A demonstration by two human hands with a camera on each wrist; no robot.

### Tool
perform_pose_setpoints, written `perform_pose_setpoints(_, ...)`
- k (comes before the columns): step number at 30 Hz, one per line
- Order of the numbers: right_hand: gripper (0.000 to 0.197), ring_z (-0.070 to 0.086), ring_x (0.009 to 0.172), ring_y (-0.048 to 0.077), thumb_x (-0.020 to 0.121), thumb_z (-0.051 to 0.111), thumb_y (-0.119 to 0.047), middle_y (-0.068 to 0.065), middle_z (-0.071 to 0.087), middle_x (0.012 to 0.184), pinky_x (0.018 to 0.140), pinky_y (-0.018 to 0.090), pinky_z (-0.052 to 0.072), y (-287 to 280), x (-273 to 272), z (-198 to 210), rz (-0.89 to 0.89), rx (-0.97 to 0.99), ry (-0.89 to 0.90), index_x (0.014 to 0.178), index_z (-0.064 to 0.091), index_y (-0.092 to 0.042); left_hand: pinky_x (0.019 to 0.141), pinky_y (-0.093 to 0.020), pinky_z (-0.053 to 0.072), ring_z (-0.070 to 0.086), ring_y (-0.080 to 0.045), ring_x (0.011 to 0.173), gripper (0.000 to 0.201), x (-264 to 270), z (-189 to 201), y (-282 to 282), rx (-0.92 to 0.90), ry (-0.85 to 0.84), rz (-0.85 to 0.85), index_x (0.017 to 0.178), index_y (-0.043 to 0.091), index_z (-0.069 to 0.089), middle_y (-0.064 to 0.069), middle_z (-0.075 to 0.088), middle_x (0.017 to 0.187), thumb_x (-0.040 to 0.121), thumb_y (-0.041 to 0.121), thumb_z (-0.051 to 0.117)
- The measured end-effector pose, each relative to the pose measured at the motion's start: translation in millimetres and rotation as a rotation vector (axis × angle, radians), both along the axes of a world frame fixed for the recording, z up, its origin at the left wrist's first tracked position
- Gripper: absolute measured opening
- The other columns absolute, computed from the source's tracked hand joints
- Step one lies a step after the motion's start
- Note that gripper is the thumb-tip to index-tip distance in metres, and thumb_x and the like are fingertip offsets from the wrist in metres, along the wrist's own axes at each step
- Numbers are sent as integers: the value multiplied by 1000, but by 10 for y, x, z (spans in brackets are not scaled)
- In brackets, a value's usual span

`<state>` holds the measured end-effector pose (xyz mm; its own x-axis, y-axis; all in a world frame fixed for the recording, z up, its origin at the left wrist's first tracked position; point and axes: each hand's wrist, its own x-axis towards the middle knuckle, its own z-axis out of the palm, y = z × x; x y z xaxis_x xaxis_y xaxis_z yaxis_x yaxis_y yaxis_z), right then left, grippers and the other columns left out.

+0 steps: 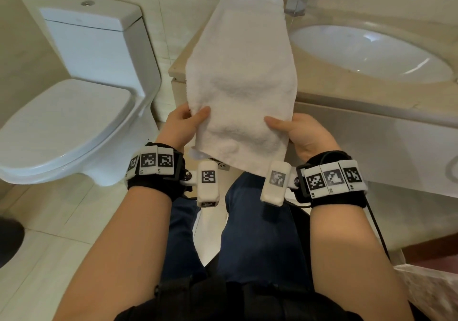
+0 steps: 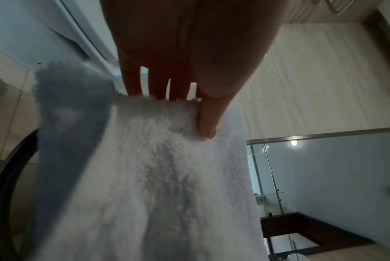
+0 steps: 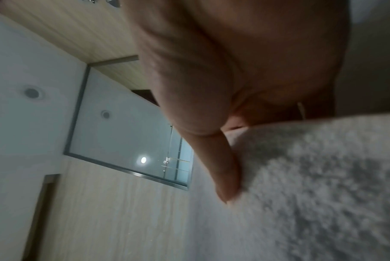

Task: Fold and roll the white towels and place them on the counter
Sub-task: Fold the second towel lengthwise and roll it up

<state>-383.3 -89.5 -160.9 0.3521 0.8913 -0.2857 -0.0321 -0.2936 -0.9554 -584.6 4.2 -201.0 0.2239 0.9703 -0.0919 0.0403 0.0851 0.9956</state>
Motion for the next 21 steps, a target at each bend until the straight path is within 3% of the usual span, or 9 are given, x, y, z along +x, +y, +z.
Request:
perform_pose_setpoints(3, 18, 70, 91, 24, 89, 64, -17, 9, 73, 100, 89, 46, 53, -12, -47, 136, -31, 110, 167, 104, 66, -7, 91, -34, 52, 63, -16, 102, 29, -108, 27, 1, -23, 25, 50, 106, 18, 54, 1, 63, 112, 90, 41, 59)
perform_pose_setpoints(6, 25, 68, 100, 30, 93, 58, -20, 13, 69, 111, 89, 51, 52, 30, -132, 248, -55, 232, 411, 115, 61, -7, 87, -32, 52, 62, -12, 91, 15, -293, 122, 2, 23, 35, 130, 93, 19, 52, 4, 63, 96, 94, 34, 53)
perform_pose_setpoints(9, 39, 62, 110, 33, 94, 55, -26, 14, 64, 123, 96, 54, 47, 70, -242, 311, -47, 291, 678, 129, 53, -9, 95, -31, 44, 61, -7, 101, 27, -451, 186, -80, 82, 97, -72, 90, 19, 64, 9, 70, 94, 97, 34, 42)
perform_pose_setpoints(10, 40, 63, 109, 31, 95, 52, -28, 14, 63, 123, 93, 52, 50, 83, -264, 336, -44, 306, 750, 131, 52, -10, 99, -31, 41, 60, -5, 107, 30, -471, 175, -116, 82, 90, -157, 92, 21, 66, 11, 71, 97, 97, 37, 41)
perform_pose_setpoints(12, 38, 70, 93, 24, 98, 48, -29, 11, 68, 113, 77, 40, 59, 109, -295, 381, -53, 338, 808, 130, 53, -9, 104, -31, 37, 55, -5, 118, 37, -479, 148, -204, 105, 63, -306, 105, 22, 66, 9, 68, 113, 88, 47, 44)
perform_pose_setpoints(14, 34, 71, 76, 20, 99, 45, -26, 9, 72, 93, 65, 30, 59, 161, -340, 418, -62, 385, 854, 127, 54, -9, 108, -37, 36, 52, -13, 124, 50, -458, 153, -285, 117, 8, -378, 117, 20, 62, 1, 62, 126, 78, 51, 53)
perform_pose_setpoints(16, 31, 70, 73, 18, 100, 44, -22, 8, 71, 86, 66, 28, 59, 224, -417, 440, -80, 426, 871, 126, 54, -10, 108, -41, 38, 55, -19, 121, 52, -441, 191, -329, 104, -78, -395, 117, 19, 61, -3, 63, 124, 72, 44, 62)
perform_pose_setpoints(19, 19, 69, 69, 18, 100, 43, -18, 8, 71, 76, 68, 28, 58, 285, -473, 441, -108, 474, 864, 104, 59, -9, 101, -39, 45, 62, -18, 108, 47, -441, 260, -352, 111, -234, -420, 108, 20, 66, 0, 69, 110, 64, 33, 77)
perform_pose_setpoints(21, 18, 68, 71, 19, 100, 42, -17, 8, 70, 76, 68, 28, 58, 295, -478, 426, -111, 497, 875, 100, 59, -9, 100, -39, 46, 64, -20, 103, 47, -480, 282, -348, 126, -354, -436, 100, 20, 71, -3, 71, 105, 57, 35, 86)
